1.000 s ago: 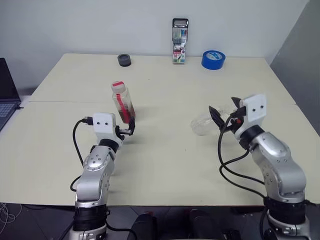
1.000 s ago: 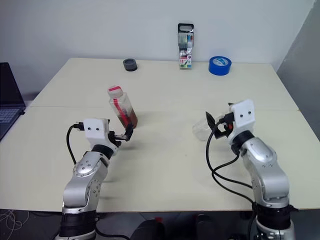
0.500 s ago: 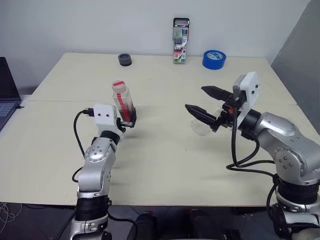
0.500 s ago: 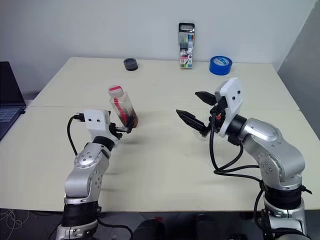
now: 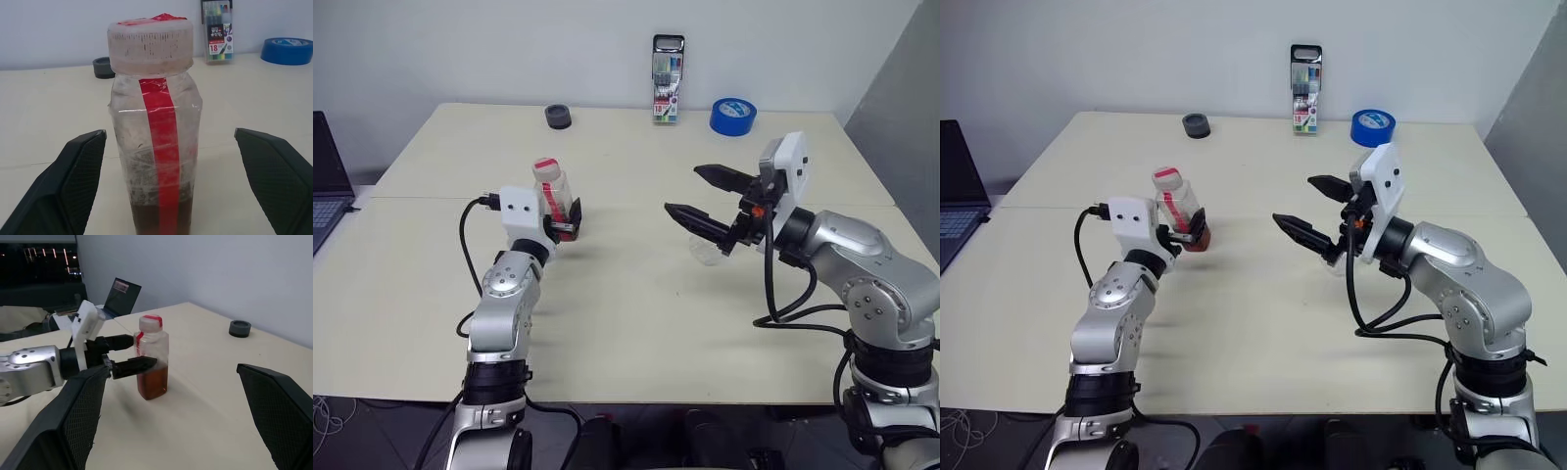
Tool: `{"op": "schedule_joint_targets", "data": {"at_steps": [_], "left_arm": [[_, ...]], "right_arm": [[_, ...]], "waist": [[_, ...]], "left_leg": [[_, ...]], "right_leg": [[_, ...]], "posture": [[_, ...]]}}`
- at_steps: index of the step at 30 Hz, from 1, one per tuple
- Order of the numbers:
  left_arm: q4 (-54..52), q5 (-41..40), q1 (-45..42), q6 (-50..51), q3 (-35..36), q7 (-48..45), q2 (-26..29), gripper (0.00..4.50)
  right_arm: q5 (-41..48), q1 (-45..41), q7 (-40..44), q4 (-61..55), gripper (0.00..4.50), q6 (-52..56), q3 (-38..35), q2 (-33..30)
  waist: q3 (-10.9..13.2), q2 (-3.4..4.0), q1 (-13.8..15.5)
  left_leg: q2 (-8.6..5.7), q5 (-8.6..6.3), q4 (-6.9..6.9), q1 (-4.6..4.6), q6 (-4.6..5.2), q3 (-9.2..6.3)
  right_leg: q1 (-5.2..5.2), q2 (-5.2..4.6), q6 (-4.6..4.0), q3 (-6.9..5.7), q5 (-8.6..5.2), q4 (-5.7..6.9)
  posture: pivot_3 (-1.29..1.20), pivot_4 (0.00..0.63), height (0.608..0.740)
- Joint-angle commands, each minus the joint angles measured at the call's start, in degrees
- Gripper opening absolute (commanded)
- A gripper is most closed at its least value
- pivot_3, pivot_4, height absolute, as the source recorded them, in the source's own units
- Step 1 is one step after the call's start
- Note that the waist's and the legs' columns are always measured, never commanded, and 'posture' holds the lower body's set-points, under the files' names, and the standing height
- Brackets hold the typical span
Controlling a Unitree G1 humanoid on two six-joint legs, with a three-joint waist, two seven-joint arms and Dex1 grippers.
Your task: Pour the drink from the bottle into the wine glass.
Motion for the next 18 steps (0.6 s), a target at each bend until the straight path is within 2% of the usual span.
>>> {"op": "schedule_joint_targets", "data": {"at_steps": [1,10,18], "left_arm": [[2.5,0.7,-3.0,-3.4,0.5,0.1,0.6,4.47],[10.3,1.4,-7.3,-8.3,0.5,0.1,0.8,4.47],[12.9,1.2,-8.5,-10.4,0.7,-0.1,1.1,4.47]], "right_arm": [[1.2,-1.3,-0.2,-1.4,4.5,0.0,-0.3,-0.6],[0.6,-1.2,-1.2,-1.5,4.5,0.0,0.0,-0.3],[1.0,-0.9,-2.1,-2.1,4.5,0.3,-0.1,-0.4]], "waist": [[0.0,0.0,0.0],[0.0,0.0,0.0],[0.0,0.0,0.0]], "left_leg": [[0.0,0.0,0.0,0.0,0.0,0.0],[0.0,0.01,0.0,-0.03,-0.01,-0.02],[0.0,0.01,0.01,-0.04,-0.02,-0.02]], "right_leg": [[0.0,0.0,0.0,-0.01,0.0,0.0],[-0.02,-0.01,0.0,-0.02,0.0,-0.01],[-0.03,-0.02,0.0,-0.03,0.0,-0.01]], "posture": [[0.0,0.15,0.74],[0.0,0.15,0.74],[0.0,0.15,0.74]]}}
